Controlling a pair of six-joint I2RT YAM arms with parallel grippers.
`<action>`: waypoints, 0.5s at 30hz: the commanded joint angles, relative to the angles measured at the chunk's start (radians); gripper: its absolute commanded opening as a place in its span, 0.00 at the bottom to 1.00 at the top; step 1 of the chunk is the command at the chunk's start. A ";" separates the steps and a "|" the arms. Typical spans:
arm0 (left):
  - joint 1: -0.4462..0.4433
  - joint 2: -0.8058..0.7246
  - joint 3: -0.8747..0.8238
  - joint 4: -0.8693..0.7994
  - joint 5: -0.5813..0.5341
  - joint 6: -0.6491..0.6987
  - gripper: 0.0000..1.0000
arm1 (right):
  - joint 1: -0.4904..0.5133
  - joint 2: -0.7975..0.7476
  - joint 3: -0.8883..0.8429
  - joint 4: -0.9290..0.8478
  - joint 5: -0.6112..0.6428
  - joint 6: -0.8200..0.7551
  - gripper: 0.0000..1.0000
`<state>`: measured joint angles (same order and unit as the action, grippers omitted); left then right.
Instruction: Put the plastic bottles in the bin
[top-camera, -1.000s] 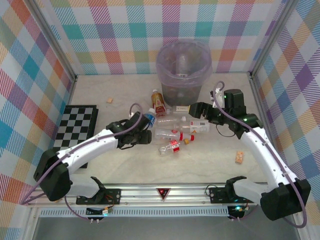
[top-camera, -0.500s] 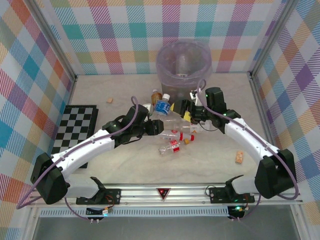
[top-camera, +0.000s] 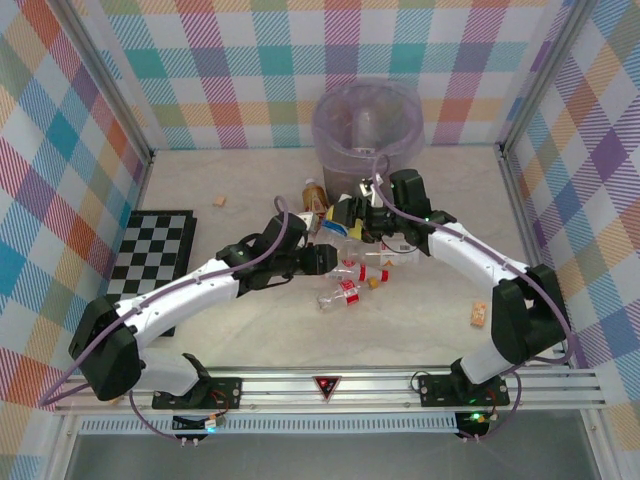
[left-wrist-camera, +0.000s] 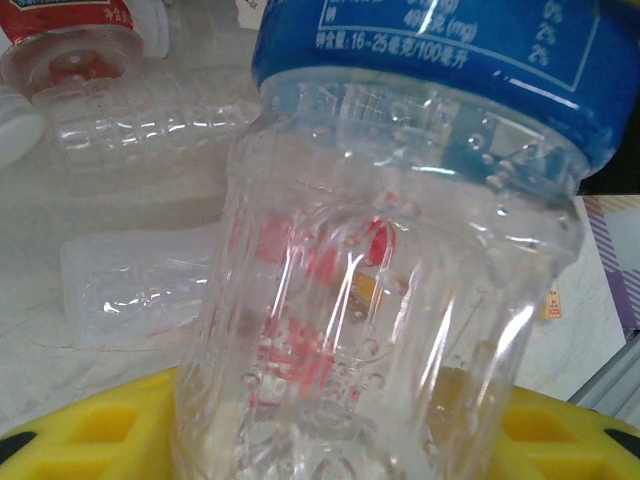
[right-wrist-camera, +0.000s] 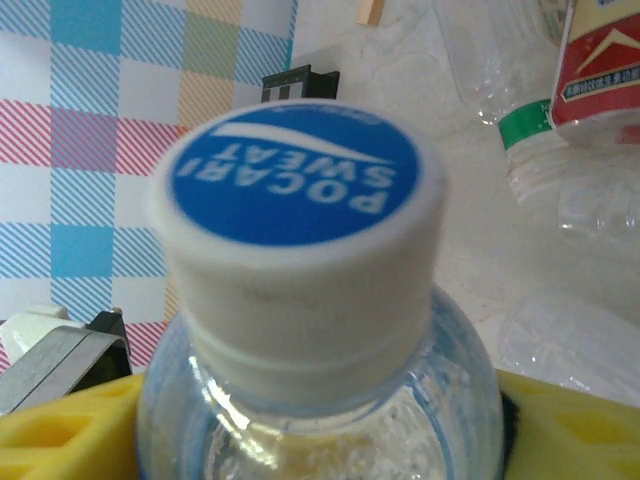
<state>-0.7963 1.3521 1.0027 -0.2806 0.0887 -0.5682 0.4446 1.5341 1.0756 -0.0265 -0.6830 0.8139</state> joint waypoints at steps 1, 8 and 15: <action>-0.009 0.007 -0.010 0.040 -0.004 -0.017 0.51 | 0.002 -0.009 0.017 0.024 -0.016 -0.006 0.70; -0.009 0.001 -0.015 0.047 -0.006 -0.022 0.55 | 0.002 -0.019 0.015 0.003 -0.005 -0.017 0.58; -0.009 -0.033 -0.047 0.046 -0.008 -0.027 0.88 | 0.000 -0.070 0.095 -0.196 0.109 -0.169 0.56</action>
<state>-0.8028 1.3521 0.9775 -0.2478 0.0875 -0.5858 0.4446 1.5272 1.1057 -0.1242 -0.6334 0.7399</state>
